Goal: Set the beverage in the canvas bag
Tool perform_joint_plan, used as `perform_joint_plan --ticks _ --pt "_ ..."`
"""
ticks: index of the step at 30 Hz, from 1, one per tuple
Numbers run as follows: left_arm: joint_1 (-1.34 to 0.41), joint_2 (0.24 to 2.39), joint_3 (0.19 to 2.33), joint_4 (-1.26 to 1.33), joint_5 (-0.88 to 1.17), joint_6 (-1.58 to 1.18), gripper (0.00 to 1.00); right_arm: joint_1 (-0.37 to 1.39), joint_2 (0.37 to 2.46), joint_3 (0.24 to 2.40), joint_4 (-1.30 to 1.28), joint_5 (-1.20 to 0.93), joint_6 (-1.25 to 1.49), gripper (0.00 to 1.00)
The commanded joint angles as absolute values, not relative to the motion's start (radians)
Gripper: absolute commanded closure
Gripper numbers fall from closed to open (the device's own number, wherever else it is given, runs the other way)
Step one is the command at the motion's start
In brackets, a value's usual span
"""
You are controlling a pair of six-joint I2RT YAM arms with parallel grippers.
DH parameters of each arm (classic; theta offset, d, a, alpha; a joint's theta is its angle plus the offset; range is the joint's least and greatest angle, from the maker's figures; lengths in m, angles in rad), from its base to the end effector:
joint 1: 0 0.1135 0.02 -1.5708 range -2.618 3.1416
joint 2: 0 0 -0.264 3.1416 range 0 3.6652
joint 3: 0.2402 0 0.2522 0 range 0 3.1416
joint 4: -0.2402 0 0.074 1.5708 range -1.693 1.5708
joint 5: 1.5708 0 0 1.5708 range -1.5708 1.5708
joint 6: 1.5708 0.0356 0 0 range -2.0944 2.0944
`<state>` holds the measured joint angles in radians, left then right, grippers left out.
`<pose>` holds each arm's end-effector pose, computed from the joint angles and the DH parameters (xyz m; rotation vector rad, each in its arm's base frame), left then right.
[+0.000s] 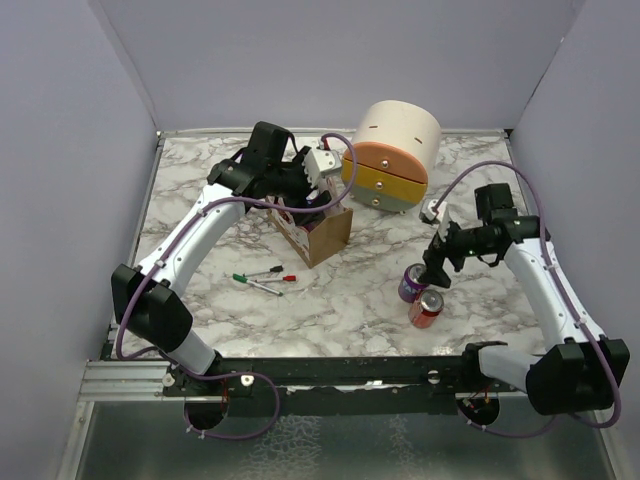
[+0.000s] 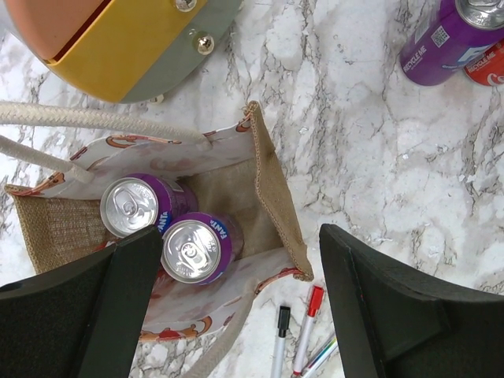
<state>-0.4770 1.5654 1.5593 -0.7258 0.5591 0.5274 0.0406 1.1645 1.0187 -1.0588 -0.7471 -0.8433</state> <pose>0.2946 -0.1735 0.3664 1.3196 1.8117 -0.6130 0.2014 0.0324 0.2863 -1.2010 2.1252 0.7023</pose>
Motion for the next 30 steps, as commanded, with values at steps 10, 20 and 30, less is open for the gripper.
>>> perform_joint_plan --ticks 10,20,30 --pt "-0.479 1.531 1.536 -0.694 0.577 0.502 0.17 0.247 1.172 0.895 -0.887 -0.482 -0.726 0.0" --pt "-0.493 1.54 1.51 -0.716 0.603 0.549 0.2 0.308 1.22 0.819 -0.766 -0.418 -0.648 0.11" --pt "-0.543 1.566 1.475 -0.744 0.592 0.611 0.21 0.311 1.212 0.818 -0.713 -0.419 -0.615 0.43"
